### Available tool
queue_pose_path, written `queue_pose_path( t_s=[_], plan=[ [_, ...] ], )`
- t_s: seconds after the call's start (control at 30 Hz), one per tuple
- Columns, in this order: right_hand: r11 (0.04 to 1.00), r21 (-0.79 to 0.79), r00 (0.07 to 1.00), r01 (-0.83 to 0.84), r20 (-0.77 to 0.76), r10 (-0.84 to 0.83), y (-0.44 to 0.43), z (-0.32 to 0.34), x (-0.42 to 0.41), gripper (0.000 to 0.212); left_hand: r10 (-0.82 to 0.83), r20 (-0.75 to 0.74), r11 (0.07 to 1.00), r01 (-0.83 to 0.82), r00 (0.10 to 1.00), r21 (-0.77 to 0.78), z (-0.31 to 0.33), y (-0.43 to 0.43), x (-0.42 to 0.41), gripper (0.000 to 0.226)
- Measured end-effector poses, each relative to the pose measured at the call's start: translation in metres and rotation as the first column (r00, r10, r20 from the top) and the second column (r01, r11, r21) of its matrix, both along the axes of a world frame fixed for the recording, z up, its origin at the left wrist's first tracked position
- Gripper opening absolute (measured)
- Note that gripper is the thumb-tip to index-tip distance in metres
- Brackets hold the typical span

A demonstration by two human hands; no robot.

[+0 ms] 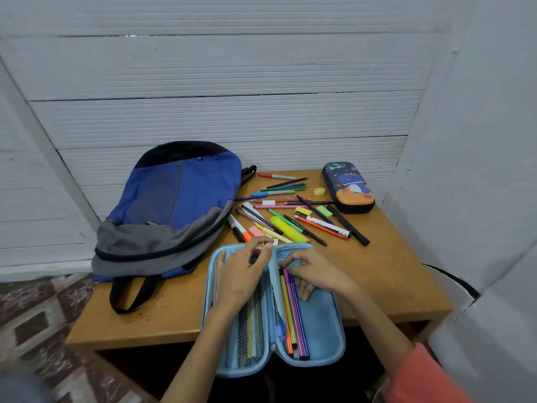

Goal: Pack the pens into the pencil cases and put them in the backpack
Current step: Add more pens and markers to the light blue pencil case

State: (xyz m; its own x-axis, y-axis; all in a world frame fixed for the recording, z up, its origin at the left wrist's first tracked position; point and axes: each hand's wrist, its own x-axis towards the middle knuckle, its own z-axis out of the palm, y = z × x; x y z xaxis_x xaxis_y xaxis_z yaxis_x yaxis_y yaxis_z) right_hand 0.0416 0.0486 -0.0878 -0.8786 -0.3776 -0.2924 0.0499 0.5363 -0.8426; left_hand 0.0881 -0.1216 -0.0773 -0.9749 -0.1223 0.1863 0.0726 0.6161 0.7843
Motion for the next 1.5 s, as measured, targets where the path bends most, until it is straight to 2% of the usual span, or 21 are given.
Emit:
queue_pose_path(
  t_s=[0.07,0.17,0.37,0.43,0.6,0.77,0.9,1.03,1.07,1.13,1.2,1.3,1.37,1.4,1.5],
  plan=[
    [1.0,-0.013,0.999,0.021,-0.035,-0.021,-0.001,0.0,-0.002,0.014,0.003,0.005,1.0,-0.004,1.0,0.006,0.0,0.0,0.0,0.013],
    [0.992,-0.032,0.977,0.118,-0.176,-0.122,-0.004,0.002,-0.007,0.009,-0.008,0.0,1.0,0.008,1.0,0.008,-0.001,0.0,0.0,0.015],
    [0.935,-0.007,0.83,0.354,-0.459,-0.318,-0.019,0.017,-0.045,0.007,0.016,0.0,0.999,-0.016,1.0,-0.038,0.003,0.0,0.0,0.02],
    [0.928,0.076,0.806,0.365,-0.525,-0.274,-0.026,0.021,-0.059,0.011,0.016,0.006,0.999,-0.015,1.0,-0.043,0.002,0.001,0.0,0.024],
    [0.864,0.397,0.798,0.311,-0.603,-0.01,-0.046,0.014,-0.079,0.016,0.009,0.005,1.0,-0.009,1.0,-0.023,-0.005,-0.002,-0.003,0.019],
    [0.798,0.495,0.774,0.344,-0.631,0.058,-0.052,0.005,-0.084,0.014,0.02,0.012,0.999,-0.02,1.0,-0.032,-0.003,-0.001,-0.003,0.021],
    [0.773,0.536,0.807,0.338,-0.588,0.055,-0.053,0.002,-0.089,0.013,0.019,0.018,0.999,-0.018,1.0,-0.038,0.0,0.001,-0.001,0.024],
    [0.831,0.407,0.804,0.38,-0.589,-0.079,-0.043,0.003,-0.089,0.01,0.022,0.023,0.999,-0.021,0.999,-0.05,0.0,0.001,-0.001,0.024],
    [0.865,0.311,0.792,0.395,-0.592,-0.149,-0.04,0.005,-0.087,0.008,0.024,0.023,0.998,-0.023,0.999,-0.05,0.0,0.001,-0.001,0.025],
    [0.92,0.005,0.77,0.391,-0.549,-0.324,-0.034,0.015,-0.083,0.005,0.018,0.029,0.999,-0.017,0.999,-0.042,0.0,0.001,-0.001,0.026],
    [0.869,-0.338,0.766,0.362,-0.423,-0.484,-0.027,0.032,-0.076,0.008,0.012,0.024,0.999,-0.011,1.0,-0.032,0.0,0.0,-0.001,0.025],
    [0.705,-0.622,0.737,0.34,-0.289,-0.61,-0.014,0.062,-0.063,0.013,0.008,0.012,1.0,-0.008,1.0,-0.023,-0.003,-0.001,-0.001,0.02],
    [0.616,-0.718,0.732,0.323,-0.223,-0.644,-0.002,0.075,-0.055,0.016,0.008,0.0,1.0,-0.007,1.0,-0.019,-0.004,-0.001,-0.002,0.016],
    [0.61,-0.725,0.748,0.32,-0.202,-0.632,0.003,0.079,-0.051,0.018,0.009,-0.005,1.0,-0.009,1.0,-0.021,-0.004,-0.001,-0.002,0.016],
    [0.734,-0.601,0.865,0.315,-0.136,-0.483,0.017,0.078,-0.04,0.026,0.008,-0.001,1.0,-0.008,1.0,-0.03,-0.003,-0.001,-0.002,0.024]
  ],
)
